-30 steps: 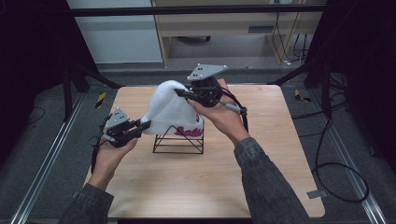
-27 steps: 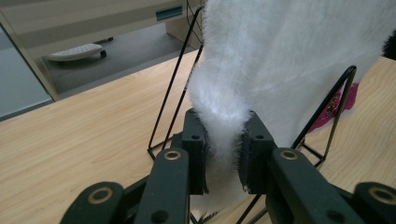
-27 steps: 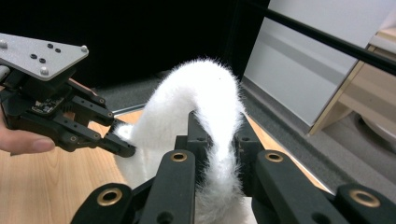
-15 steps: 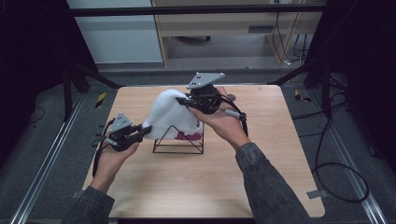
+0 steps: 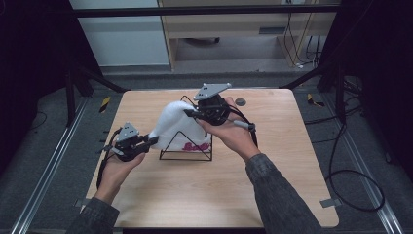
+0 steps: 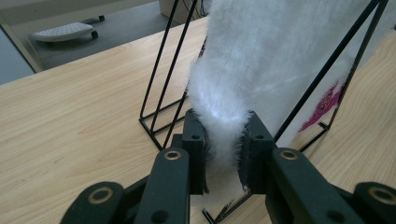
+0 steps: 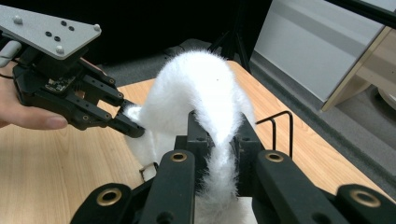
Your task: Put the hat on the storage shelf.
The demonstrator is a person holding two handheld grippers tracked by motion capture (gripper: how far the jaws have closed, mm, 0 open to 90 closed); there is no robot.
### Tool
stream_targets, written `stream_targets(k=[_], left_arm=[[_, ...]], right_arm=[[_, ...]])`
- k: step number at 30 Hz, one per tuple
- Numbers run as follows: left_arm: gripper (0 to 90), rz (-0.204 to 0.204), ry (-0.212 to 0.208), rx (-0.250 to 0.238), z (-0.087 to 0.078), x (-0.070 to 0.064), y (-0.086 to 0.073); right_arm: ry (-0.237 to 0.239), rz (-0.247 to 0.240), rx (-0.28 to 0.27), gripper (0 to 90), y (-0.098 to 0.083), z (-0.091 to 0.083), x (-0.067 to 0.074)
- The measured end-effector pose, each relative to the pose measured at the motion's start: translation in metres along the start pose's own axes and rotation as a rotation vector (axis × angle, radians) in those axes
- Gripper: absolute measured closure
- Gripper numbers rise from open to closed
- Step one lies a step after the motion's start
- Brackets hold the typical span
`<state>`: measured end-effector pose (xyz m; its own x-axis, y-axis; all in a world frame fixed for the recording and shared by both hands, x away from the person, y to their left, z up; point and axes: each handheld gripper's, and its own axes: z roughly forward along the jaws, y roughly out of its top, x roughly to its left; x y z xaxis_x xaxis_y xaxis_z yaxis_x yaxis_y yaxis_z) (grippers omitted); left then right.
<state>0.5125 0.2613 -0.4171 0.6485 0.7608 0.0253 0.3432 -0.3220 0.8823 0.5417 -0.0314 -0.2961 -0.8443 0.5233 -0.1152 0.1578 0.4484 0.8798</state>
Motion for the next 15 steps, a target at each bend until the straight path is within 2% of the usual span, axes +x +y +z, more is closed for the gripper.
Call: stream_targets(k=[12, 15], left_arm=[[74.5, 0.003, -0.008, 0.046, 0.010, 0.003, -0.013], [74.4, -0.011, -0.012, 0.044, 0.011, 0.005, -0.017]], right_arm=[[0.007, 0.005, 0.047, 81.5, -0.006, 0.010, 0.003], [0.007, 0.003, 0.053, 81.4, -0.006, 0.013, 0.005]])
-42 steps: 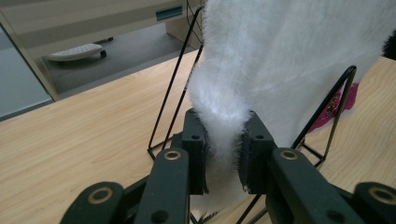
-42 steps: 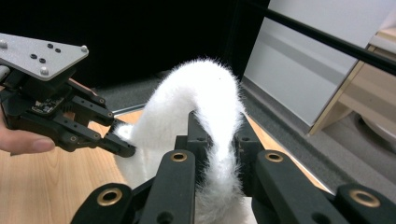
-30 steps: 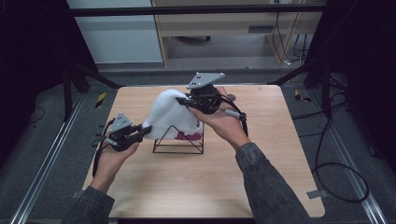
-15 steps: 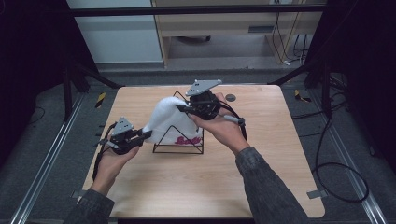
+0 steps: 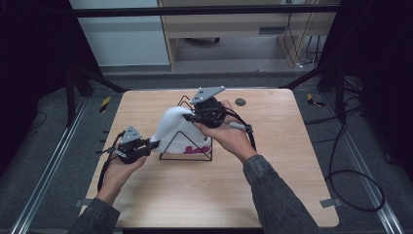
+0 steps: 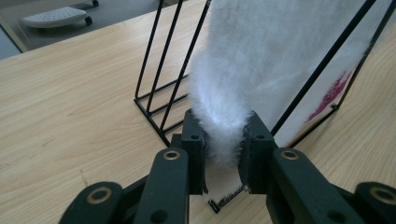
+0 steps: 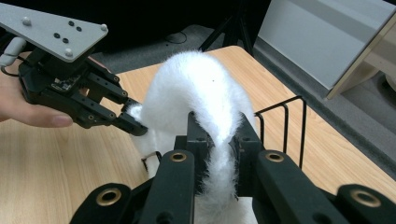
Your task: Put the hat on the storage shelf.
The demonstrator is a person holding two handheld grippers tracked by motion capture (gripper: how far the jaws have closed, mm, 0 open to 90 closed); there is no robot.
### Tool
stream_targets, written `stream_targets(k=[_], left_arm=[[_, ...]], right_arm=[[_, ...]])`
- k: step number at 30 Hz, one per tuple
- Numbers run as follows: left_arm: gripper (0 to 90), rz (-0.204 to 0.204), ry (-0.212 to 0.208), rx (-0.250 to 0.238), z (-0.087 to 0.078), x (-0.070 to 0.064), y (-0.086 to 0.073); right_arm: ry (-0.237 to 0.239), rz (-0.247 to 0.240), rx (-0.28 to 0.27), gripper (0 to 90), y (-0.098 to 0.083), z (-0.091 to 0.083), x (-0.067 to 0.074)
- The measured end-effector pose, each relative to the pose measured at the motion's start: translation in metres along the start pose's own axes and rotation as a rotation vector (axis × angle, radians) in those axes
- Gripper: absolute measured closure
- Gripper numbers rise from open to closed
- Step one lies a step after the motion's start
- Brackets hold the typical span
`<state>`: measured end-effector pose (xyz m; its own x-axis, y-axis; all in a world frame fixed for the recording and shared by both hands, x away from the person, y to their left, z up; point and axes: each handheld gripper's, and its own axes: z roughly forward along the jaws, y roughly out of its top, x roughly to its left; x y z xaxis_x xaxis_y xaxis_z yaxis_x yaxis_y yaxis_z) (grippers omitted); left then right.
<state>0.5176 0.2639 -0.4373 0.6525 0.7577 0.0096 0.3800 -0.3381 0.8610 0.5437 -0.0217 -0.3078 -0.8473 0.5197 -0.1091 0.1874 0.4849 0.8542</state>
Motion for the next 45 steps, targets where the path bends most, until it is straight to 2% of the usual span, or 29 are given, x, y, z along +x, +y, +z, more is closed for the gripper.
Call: stream_targets(k=[7, 15, 28, 40, 45], left_arm=[[74.3, -0.023, 0.001, 0.008, 0.006, 0.002, -0.012], [74.0, -0.020, 0.000, 0.032, 0.011, 0.002, -0.018], [73.1, -0.030, -0.004, 0.046, 0.011, 0.004, -0.022], [73.9, -0.059, 0.033, 0.019, -0.001, 0.007, -0.023], [71.6, -0.045, 0.070, 0.030, -0.006, 0.010, -0.025]], right_arm=[[0.003, 0.000, 0.025, 81.2, -0.003, 0.010, 0.006], [0.005, 0.014, 0.055, 80.6, -0.007, 0.017, 0.007], [0.008, 0.012, 0.063, 78.6, -0.010, 0.018, 0.009], [-0.002, 0.017, 0.058, 73.6, -0.012, 0.016, 0.010], [-0.016, 0.020, 0.056, 71.4, -0.014, 0.014, 0.010]])
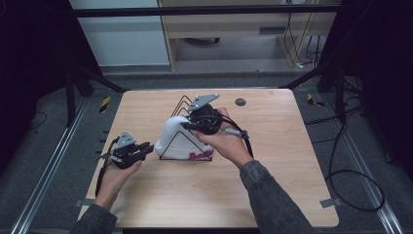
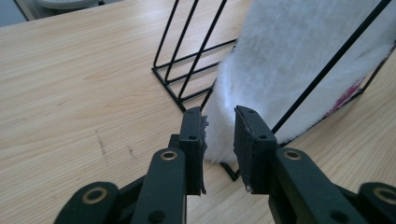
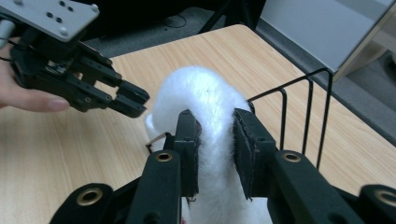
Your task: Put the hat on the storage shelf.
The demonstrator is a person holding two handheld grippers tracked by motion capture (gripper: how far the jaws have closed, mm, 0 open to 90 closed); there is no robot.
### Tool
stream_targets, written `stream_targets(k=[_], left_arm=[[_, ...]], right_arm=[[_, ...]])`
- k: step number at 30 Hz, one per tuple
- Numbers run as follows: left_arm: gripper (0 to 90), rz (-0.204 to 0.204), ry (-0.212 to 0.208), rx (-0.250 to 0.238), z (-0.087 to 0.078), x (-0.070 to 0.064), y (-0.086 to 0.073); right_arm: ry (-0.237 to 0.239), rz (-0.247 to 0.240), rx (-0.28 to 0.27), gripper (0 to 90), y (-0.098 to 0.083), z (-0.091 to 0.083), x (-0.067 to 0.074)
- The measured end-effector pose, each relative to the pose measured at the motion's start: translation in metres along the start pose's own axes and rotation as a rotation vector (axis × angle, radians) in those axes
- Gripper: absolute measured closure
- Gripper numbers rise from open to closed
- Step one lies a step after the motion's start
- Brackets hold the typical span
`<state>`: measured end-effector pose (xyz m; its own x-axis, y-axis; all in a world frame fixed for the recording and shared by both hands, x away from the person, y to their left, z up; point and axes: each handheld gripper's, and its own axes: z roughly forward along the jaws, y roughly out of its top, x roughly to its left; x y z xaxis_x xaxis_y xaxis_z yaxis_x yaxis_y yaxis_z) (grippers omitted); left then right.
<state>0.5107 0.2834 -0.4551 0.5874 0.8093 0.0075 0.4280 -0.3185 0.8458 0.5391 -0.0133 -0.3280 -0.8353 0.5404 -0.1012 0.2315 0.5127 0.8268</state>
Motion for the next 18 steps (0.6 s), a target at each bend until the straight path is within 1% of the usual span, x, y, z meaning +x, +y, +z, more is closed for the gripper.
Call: stream_targets(k=[2, 5, 7, 9, 12, 15, 17, 18], left_arm=[[69.1, 0.002, 0.031, 0.018, 0.000, 0.003, -0.001], [65.5, 0.004, 0.059, 0.043, 0.000, 0.006, -0.004], [61.2, -0.003, 0.072, 0.047, -0.001, 0.008, -0.006], [54.1, 0.003, 0.096, 0.060, -0.001, 0.007, -0.007], [42.0, 0.013, 0.113, 0.074, 0.000, 0.006, -0.009], [27.0, 0.006, 0.118, 0.104, 0.002, 0.006, -0.013], [16.8, -0.003, 0.115, 0.124, 0.003, 0.006, -0.016], [14.2, -0.008, 0.119, 0.131, 0.003, 0.007, -0.018]], right_arm=[[-0.011, 0.003, -0.007, 70.7, -0.001, -0.002, -0.001], [-0.013, 0.006, -0.013, 69.7, -0.002, -0.006, 0.000], [-0.012, 0.009, -0.017, 69.3, -0.003, -0.009, 0.000], [-0.016, 0.009, -0.018, 68.5, -0.003, -0.012, 0.000], [-0.020, 0.015, -0.019, 65.4, -0.004, -0.015, 0.001], [-0.027, 0.028, -0.027, 58.6, -0.004, -0.021, 0.002], [-0.044, 0.036, -0.034, 52.8, -0.004, -0.025, 0.002], [-0.047, 0.045, -0.038, 50.0, -0.004, -0.028, 0.002]])
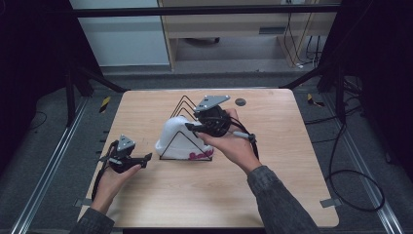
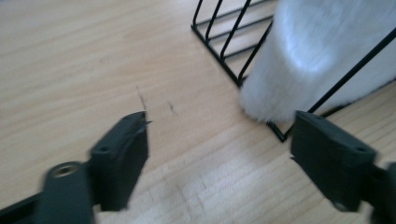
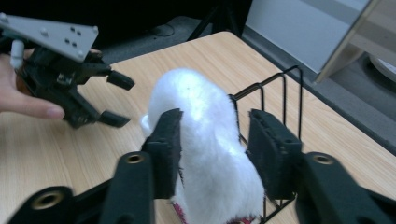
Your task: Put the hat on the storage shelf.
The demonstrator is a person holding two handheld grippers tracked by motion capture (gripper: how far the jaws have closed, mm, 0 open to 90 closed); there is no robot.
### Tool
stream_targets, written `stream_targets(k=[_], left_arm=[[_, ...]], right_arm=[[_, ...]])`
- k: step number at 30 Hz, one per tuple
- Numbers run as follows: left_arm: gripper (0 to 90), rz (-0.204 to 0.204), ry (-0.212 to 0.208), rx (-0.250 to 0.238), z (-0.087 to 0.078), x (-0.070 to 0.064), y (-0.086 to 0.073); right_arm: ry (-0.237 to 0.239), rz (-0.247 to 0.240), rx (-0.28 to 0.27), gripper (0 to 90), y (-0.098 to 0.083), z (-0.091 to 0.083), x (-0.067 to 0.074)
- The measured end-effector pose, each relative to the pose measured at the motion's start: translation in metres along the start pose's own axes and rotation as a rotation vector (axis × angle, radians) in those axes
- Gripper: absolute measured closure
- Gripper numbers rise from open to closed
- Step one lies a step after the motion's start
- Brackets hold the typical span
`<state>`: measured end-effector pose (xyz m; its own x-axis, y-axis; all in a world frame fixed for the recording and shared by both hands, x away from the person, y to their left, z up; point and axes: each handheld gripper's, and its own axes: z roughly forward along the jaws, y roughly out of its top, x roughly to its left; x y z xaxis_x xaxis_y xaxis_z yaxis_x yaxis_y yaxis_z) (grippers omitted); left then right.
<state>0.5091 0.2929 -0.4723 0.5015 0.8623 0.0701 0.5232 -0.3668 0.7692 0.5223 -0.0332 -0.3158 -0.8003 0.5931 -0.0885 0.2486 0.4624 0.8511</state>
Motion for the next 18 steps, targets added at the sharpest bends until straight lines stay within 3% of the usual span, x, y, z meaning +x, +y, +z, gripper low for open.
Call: stream_targets(k=[7, 13, 18], left_arm=[[7.8, -0.057, 0.003, 0.019, 0.002, 0.003, -0.013], [7.0, -0.045, 0.014, 0.043, 0.005, 0.004, -0.020], [6.6, -0.038, 0.018, 0.067, 0.010, 0.004, -0.026]], right_arm=[[-0.077, 0.046, -0.052, 29.4, 0.000, -0.024, -0.005], [-0.136, 0.046, -0.053, 15.8, -0.007, -0.046, -0.012], [-0.179, 0.047, -0.058, 7.9, -0.025, -0.062, -0.019]])
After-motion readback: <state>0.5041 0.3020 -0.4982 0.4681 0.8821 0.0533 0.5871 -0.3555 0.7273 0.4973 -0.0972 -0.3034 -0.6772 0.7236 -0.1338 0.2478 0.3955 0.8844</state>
